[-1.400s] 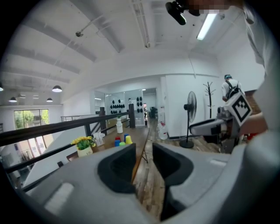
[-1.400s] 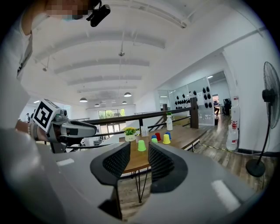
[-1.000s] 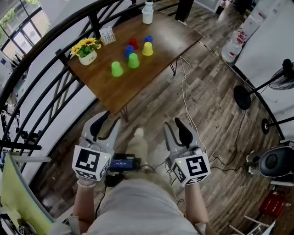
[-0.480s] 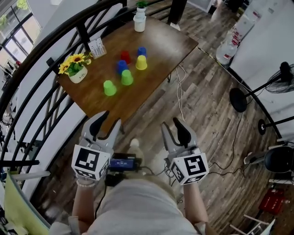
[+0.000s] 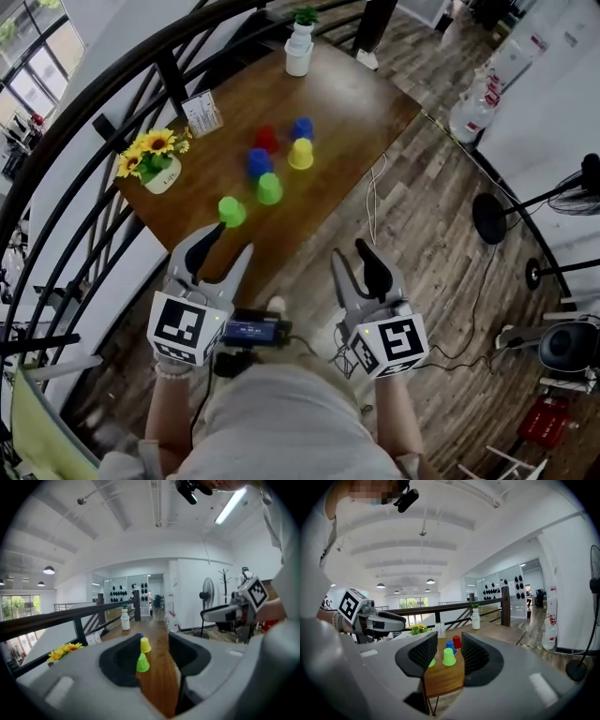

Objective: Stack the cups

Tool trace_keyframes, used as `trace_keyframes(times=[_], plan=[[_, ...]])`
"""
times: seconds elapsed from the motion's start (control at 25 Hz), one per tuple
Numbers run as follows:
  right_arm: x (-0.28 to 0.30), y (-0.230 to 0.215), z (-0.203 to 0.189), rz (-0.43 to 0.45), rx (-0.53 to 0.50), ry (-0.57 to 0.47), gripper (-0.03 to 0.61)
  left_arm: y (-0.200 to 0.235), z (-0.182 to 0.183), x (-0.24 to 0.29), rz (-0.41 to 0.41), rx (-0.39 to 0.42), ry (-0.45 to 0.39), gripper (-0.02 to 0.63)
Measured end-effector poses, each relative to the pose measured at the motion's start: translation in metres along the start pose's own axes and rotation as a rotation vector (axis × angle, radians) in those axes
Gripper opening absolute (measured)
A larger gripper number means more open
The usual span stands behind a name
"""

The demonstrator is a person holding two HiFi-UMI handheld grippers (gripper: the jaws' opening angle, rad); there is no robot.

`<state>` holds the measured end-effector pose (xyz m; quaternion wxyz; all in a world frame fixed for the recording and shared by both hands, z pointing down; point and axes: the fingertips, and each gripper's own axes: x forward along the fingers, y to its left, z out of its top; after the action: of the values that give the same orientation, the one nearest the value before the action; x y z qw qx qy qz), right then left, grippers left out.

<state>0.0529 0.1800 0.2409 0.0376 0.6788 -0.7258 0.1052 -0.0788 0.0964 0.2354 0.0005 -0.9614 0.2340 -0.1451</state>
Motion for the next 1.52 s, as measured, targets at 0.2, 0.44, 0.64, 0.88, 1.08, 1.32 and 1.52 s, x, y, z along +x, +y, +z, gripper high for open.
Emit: trace_keyframes(times=[0.2, 0.44, 0.64, 0.88, 1.08, 1.32, 1.52], plan=[[0.041, -0.003, 0.000, 0.018, -0.024, 0.044, 0.146, 0.033, -0.006, 0.022, -0.002, -0.023, 0.014, 0.179], [0.075, -0.010, -0.006, 0.035, -0.009, 0.080, 0.146, 0.058, -0.016, 0.044, -0.007, -0.038, 0.031, 0.192], [0.090, -0.015, -0.014, 0.055, 0.051, 0.089, 0.146, 0.068, -0.036, 0.054, -0.037, -0.055, 0.067, 0.209], [0.108, -0.018, -0.015, 0.088, -0.023, 0.122, 0.156, 0.079, -0.052, 0.067, -0.036, -0.063, 0.096, 0.236], [0.126, -0.015, -0.019, 0.116, -0.017, 0.129, 0.158, 0.093, -0.070, 0.072, -0.004, -0.052, 0.114, 0.241], [0.137, -0.017, -0.022, 0.157, -0.025, 0.152, 0.158, 0.097, -0.081, 0.076, 0.024, -0.067, 0.136, 0.245], [0.147, -0.024, -0.030, 0.175, -0.019, 0.173, 0.158, 0.099, -0.101, 0.088, 0.037, -0.065, 0.174, 0.252]])
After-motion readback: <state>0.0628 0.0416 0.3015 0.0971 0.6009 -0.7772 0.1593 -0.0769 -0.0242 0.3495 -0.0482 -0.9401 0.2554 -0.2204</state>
